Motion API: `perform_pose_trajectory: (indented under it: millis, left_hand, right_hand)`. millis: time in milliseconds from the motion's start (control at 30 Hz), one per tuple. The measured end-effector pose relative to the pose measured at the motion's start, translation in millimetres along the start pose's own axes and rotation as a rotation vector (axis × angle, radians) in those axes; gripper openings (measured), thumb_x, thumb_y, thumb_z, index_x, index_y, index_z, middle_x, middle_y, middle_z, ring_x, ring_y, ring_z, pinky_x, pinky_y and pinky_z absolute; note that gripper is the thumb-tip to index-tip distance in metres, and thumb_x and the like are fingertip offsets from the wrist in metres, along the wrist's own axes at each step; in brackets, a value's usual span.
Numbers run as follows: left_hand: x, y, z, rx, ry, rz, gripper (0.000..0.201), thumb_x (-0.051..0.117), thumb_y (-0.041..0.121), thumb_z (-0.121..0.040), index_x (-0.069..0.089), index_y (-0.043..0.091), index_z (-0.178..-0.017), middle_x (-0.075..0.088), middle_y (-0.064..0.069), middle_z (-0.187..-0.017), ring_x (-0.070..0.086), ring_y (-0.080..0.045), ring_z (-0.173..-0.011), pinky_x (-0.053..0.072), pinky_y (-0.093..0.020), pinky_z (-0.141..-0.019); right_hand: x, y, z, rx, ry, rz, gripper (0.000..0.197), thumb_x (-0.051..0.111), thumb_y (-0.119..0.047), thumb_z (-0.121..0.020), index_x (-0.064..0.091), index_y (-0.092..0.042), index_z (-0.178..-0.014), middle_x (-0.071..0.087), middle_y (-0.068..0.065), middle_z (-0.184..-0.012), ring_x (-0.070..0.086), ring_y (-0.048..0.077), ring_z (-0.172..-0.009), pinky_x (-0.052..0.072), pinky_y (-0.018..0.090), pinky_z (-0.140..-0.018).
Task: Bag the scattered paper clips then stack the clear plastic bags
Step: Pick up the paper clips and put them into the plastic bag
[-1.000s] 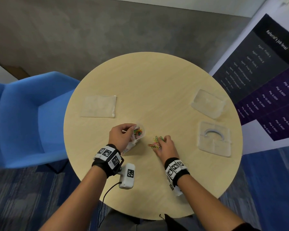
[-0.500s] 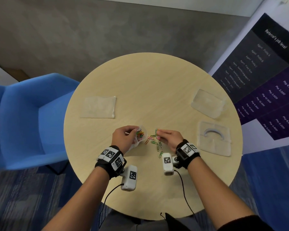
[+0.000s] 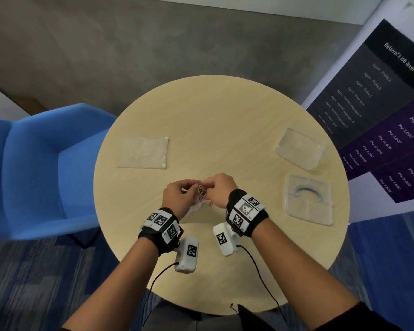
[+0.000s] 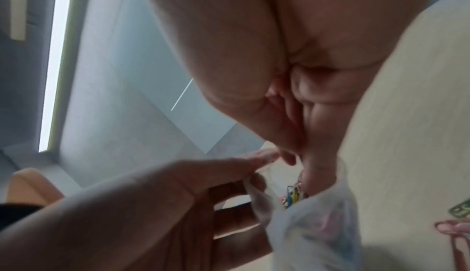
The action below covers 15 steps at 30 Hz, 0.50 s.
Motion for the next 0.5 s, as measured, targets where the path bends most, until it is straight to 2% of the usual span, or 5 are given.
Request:
perform_pose_trajectory:
  millis: [133, 200, 333, 400, 500]
  left_hand:
    - [-9, -2, 0, -0.016, 0.027, 0.056, 0.013, 0.065, 0.023, -0.090, 0.078, 0.025, -0.090, 0.075, -0.003, -0.079, 0.072, -0.024, -0.075, 0.061, -0.047, -0.076]
    - [-14, -5, 0, -0.035, 0.037, 0.080, 0.013, 0.066, 0.024, -0.089, 0.078, 0.027, -0.089, 0.075, -0.003, -0.080, 0.072, -0.026, -0.075, 0.061, -0.047, -0.077]
    - [-16, -7, 2, -0.061, 0.044, 0.111, 0.010, 0.069, 0.029, -0.087, 0.079, 0.026, -0.089, 0.075, -0.003, -0.084, 0.073, -0.023, -0.078, 0.061, -0.046, -0.078]
    - [-15, -7, 1, -0.062, 0.043, 0.116, 0.010, 0.070, 0.030, -0.086, 0.079, 0.026, -0.088, 0.076, -0.003, -0.085, 0.073, -0.022, -0.081, 0.061, -0.046, -0.078]
    - [-12, -7, 3, -0.072, 0.050, 0.134, 0.010, 0.069, 0.026, -0.088, 0.079, 0.023, -0.089, 0.075, -0.005, -0.083, 0.073, -0.022, -0.079, 0.061, -0.045, -0.077]
  right_hand:
    - [-26, 14, 5, -0.012, 0.155, -0.338, 0.021, 0.063, 0.003, -0.087, 0.073, -0.005, -0.104, 0.073, 0.012, -0.101, 0.073, 0.018, -0.082, 0.060, 0.031, -0.078]
    - [-43, 39, 1, 0.014, 0.296, -0.170, 0.022, 0.057, -0.005, -0.093, 0.071, -0.010, -0.109, 0.071, 0.009, -0.110, 0.070, 0.019, -0.095, 0.056, 0.030, -0.089]
    - [0, 89, -14, 0.087, 0.008, 0.423, 0.055, 0.038, -0.038, -0.101, 0.028, -0.016, -0.150, 0.020, 0.009, -0.160, 0.020, 0.028, -0.146, 0.022, 0.041, -0.118]
    - [30, 94, -13, 0.001, -0.076, 0.612, 0.063, 0.029, -0.050, -0.099, 0.014, -0.022, -0.154, -0.001, 0.007, -0.162, 0.003, 0.030, -0.149, 0.011, 0.049, -0.119]
    - [64, 91, 0, -0.182, -0.168, 0.821, 0.066, 0.027, -0.049, -0.099, 0.006, -0.019, -0.155, -0.010, 0.009, -0.162, -0.005, 0.030, -0.149, 0.004, 0.050, -0.119]
Point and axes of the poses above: each hand's wrist, its own z-axis away from the middle knuckle, its own x-axis out of the palm, y = z × x, the point moved 8 cm from there along -z, towards the middle knuckle
